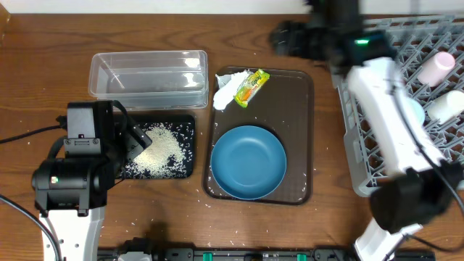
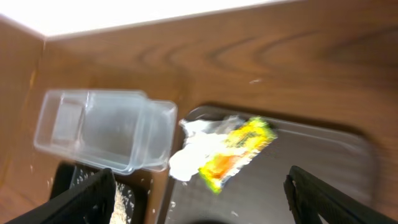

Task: Sort waste into correct bins and load items into the dishwasher rack
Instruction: 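Withdraw the left gripper and reach the right gripper to the wrapper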

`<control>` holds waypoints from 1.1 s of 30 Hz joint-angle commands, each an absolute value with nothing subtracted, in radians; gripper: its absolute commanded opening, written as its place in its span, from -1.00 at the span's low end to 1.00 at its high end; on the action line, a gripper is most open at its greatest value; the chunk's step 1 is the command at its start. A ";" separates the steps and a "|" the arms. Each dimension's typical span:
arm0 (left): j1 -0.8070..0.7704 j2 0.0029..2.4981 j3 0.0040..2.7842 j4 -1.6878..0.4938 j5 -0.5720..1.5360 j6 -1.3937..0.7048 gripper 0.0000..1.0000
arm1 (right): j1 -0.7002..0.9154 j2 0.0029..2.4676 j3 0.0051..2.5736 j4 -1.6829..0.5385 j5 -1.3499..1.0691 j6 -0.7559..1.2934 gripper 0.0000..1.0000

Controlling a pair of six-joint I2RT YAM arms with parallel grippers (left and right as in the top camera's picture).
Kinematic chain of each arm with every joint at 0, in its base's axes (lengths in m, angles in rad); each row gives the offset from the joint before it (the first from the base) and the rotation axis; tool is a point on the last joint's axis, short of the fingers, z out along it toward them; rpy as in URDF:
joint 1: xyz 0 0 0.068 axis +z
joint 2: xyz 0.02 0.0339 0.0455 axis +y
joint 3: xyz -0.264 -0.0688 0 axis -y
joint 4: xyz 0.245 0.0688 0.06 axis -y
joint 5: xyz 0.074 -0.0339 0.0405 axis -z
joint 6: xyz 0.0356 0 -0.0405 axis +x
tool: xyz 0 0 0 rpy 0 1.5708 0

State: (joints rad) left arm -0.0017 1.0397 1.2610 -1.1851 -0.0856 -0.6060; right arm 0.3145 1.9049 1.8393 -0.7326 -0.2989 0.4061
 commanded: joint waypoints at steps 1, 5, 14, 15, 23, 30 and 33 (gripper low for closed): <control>0.004 1.040 1.277 -1.189 -0.098 -0.607 0.78 | 0.377 2.020 1.853 -0.704 -0.229 0.426 0.68; 0.004 1.040 1.277 -1.189 -0.098 -0.607 0.79 | 0.410 2.141 1.890 -0.693 -0.202 0.457 0.59; 0.004 1.040 1.277 -1.189 -0.098 -0.607 0.79 | 0.482 2.284 1.896 -0.699 -0.009 0.508 0.36; 0.004 1.040 1.277 -1.189 -0.098 -0.607 0.79 | 0.488 2.292 1.896 -0.696 0.009 0.509 0.34; 0.004 1.040 1.277 -1.189 -0.098 -0.607 0.80 | 0.537 2.340 1.895 -0.700 0.118 0.525 0.29; 0.004 1.040 1.277 -1.189 -0.098 -0.607 0.80 | 0.544 2.388 1.894 -0.708 0.143 0.546 0.28; 0.004 1.040 1.277 -1.189 -0.098 -0.607 0.80 | 0.544 2.396 1.894 -0.737 0.173 0.546 0.28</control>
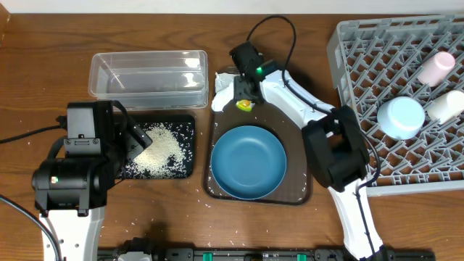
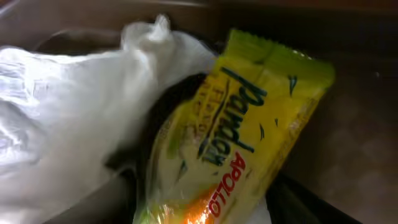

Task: Sort waste into correct bins and load items into the dishwasher rack
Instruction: 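Withdraw the left gripper and reach the right gripper to the wrapper, then move the right gripper down to the blue bowl rim and grasp it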

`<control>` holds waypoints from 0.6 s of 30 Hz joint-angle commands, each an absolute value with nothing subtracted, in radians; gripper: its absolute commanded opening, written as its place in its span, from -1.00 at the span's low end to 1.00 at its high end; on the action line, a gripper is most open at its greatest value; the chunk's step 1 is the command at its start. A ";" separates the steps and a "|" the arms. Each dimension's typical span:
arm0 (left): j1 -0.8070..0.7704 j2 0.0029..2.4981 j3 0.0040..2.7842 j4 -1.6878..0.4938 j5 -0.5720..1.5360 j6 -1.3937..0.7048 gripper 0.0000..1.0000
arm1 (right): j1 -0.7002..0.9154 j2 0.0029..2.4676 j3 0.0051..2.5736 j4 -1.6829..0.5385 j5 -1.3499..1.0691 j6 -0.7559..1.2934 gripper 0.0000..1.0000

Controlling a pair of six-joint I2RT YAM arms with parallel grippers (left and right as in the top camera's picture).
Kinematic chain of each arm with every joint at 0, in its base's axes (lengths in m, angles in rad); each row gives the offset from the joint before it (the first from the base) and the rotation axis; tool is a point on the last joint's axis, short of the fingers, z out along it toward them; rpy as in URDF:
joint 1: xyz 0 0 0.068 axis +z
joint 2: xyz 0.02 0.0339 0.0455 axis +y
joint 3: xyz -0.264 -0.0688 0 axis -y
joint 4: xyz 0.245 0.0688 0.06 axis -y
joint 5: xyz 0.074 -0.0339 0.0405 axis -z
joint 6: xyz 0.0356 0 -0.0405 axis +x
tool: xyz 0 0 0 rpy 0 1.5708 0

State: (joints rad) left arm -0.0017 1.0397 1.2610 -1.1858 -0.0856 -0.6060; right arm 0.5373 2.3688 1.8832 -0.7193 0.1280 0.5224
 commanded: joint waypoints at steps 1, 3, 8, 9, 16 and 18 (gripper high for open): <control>0.004 1.040 1.277 -1.189 -0.098 -0.607 0.80 | 0.543 2.396 1.894 -0.746 0.176 0.546 0.28; 0.004 1.040 1.277 -1.189 -0.098 -0.607 0.80 | 0.542 2.396 1.894 -0.757 0.176 0.545 0.26; 0.004 1.040 1.277 -1.189 -0.098 -0.607 0.80 | 0.542 2.393 1.901 -0.802 0.176 0.545 0.08; 0.004 1.040 1.277 -1.189 -0.098 -0.607 0.81 | 0.542 2.390 1.904 -0.809 0.176 0.545 0.08; 0.004 1.040 1.277 -1.189 -0.098 -0.607 0.81 | 0.534 2.279 1.925 -0.839 0.174 0.508 0.27; 0.004 1.040 1.277 -1.189 -0.098 -0.607 0.80 | 0.527 2.225 1.924 -0.852 0.168 0.487 0.40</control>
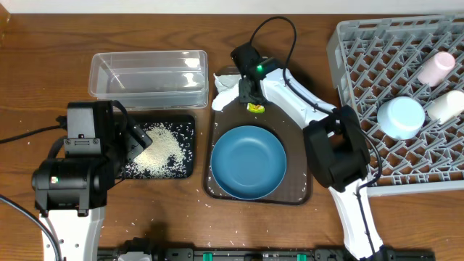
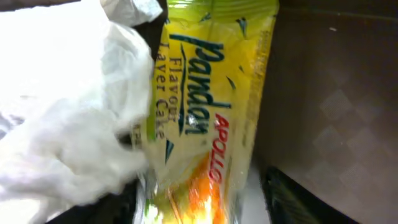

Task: Sort waste into correct bins and load items into the dishwasher rack
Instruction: 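Move the right gripper down to the blue bowl rim and grasp it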

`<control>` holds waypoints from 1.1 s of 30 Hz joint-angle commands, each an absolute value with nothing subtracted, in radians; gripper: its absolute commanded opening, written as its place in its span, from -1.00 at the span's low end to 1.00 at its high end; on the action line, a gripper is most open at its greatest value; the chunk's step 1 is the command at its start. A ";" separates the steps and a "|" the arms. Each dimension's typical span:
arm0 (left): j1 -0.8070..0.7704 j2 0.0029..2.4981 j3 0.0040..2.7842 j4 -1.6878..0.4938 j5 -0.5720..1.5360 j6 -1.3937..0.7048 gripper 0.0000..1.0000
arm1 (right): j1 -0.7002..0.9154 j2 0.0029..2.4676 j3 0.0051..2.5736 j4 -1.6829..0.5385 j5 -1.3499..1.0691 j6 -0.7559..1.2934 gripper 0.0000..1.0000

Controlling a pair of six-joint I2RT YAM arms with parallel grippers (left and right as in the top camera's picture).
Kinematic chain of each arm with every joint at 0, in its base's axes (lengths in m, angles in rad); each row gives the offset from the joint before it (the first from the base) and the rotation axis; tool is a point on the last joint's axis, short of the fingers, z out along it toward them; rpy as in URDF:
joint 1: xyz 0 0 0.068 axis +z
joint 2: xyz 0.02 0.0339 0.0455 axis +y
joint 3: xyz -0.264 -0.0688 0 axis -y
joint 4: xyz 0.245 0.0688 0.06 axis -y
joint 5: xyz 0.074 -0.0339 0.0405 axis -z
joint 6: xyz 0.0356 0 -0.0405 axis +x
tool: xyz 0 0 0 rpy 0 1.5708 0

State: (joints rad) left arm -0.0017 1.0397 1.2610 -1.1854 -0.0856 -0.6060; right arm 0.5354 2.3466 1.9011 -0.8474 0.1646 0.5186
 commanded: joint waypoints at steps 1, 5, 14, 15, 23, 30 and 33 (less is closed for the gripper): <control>0.004 1.040 1.277 -1.189 -0.098 -0.607 0.81 | 0.524 2.191 1.925 -0.862 0.167 0.476 0.49; 0.004 1.040 1.277 -1.189 -0.098 -0.607 0.81 | 0.522 2.066 1.925 -0.943 0.076 0.418 0.71; 0.004 1.040 1.277 -1.189 -0.098 -0.607 0.81 | 0.643 1.982 1.900 -1.311 -0.256 0.339 0.54; 0.004 1.040 1.277 -1.189 -0.098 -0.607 0.81 | 0.677 1.982 1.876 -1.335 -0.235 0.339 0.54; 0.004 1.040 1.277 -1.189 -0.098 -0.607 0.81 | 0.963 1.982 1.663 -1.255 -0.001 0.463 0.63; 0.004 1.040 1.277 -1.189 -0.098 -0.607 0.81 | 1.064 1.982 1.545 -1.137 0.033 0.564 0.37; 0.004 1.040 1.277 -1.189 -0.098 -0.607 0.81 | 1.072 1.982 1.492 -1.081 0.033 0.565 0.33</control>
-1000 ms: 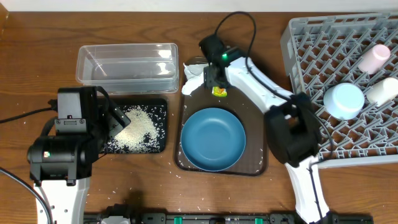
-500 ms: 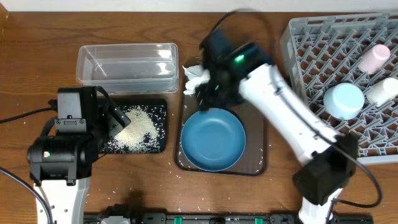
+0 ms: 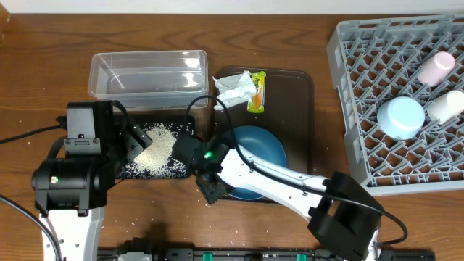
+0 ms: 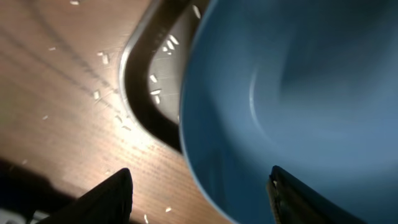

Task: Sort waste into correct bins and load items into the dishwasher rack
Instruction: 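Move the right gripper down to the blue bowl rim and grasp it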

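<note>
A blue bowl [image 3: 255, 161] sits on the front half of the brown tray [image 3: 301, 116]. My right gripper [image 3: 209, 181] is at the bowl's front left edge. In the right wrist view the bowl [image 4: 298, 93] fills the frame, and the right gripper [image 4: 200, 182] stands open with one finger over the wood and the other over the bowl's inside. A yellow snack wrapper [image 3: 257, 92] and a crumpled white tissue [image 3: 232, 88] lie at the tray's back. The left gripper [image 3: 136, 141] hangs over the black rice tray [image 3: 181, 127]; its jaws are unclear.
A clear plastic container [image 3: 148, 72] stands at the back left. The grey dishwasher rack [image 3: 362, 94] at the right holds a pink cup [image 3: 435, 67], a pale blue cup [image 3: 401, 117] and a white item [image 3: 446, 105]. Rice grains lie scattered on the wood by the tray.
My right gripper has moved from the wrapper and tissue at the tray's back to the bowl's front left rim. The wrapper now lies straight beside the tissue. The left arm is unmoved.
At first my right arm was high at the back near the rack, looking down on the tray. Then its gripper was close over the wrapper and tissue, and the wrapper shifted. Now the wrapper lies free and the open gripper straddles the bowl's rim.
</note>
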`<control>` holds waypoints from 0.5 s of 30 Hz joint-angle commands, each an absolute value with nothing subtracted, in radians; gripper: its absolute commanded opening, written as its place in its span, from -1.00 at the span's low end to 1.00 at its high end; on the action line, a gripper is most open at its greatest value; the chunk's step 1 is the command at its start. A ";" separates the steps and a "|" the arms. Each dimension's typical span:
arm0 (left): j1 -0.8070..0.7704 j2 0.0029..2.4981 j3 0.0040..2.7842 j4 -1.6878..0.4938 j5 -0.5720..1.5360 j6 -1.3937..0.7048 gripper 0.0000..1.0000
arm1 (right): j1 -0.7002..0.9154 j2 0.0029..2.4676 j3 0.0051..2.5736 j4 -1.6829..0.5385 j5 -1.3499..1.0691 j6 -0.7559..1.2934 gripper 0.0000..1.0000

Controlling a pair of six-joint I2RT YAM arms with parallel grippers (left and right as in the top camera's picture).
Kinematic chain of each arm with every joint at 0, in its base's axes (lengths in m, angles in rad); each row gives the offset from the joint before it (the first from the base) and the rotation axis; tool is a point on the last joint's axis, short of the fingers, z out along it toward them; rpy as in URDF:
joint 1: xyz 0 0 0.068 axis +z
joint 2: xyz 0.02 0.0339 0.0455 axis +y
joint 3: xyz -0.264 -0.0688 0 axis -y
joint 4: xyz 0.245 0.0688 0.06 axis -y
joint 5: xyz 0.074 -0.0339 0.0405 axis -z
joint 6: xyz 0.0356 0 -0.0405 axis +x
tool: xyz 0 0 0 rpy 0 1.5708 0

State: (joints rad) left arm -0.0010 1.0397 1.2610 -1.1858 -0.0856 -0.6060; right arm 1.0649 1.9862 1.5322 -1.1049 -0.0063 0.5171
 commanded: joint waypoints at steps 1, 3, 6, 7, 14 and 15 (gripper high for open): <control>0.004 1.040 1.277 -1.189 -0.098 -0.607 0.80 | 1.073 1.982 1.478 -1.065 0.033 0.565 0.29; 0.004 1.040 1.277 -1.189 -0.098 -0.607 0.81 | 1.075 1.982 1.449 -1.038 0.033 0.572 0.19; 0.004 1.040 1.277 -1.189 -0.098 -0.607 0.81 | 1.074 1.982 1.431 -1.019 0.037 0.572 0.01; 0.004 1.040 1.277 -1.189 -0.098 -0.607 0.81 | 1.074 1.982 1.430 -1.016 0.037 0.572 -0.10; 0.004 1.040 1.277 -1.189 -0.098 -0.607 0.81 | 1.075 1.982 1.430 -1.013 0.021 0.584 -0.62; 0.004 1.040 1.277 -1.189 -0.098 -0.607 0.81 | 1.075 1.982 1.430 -1.012 0.018 0.585 -0.61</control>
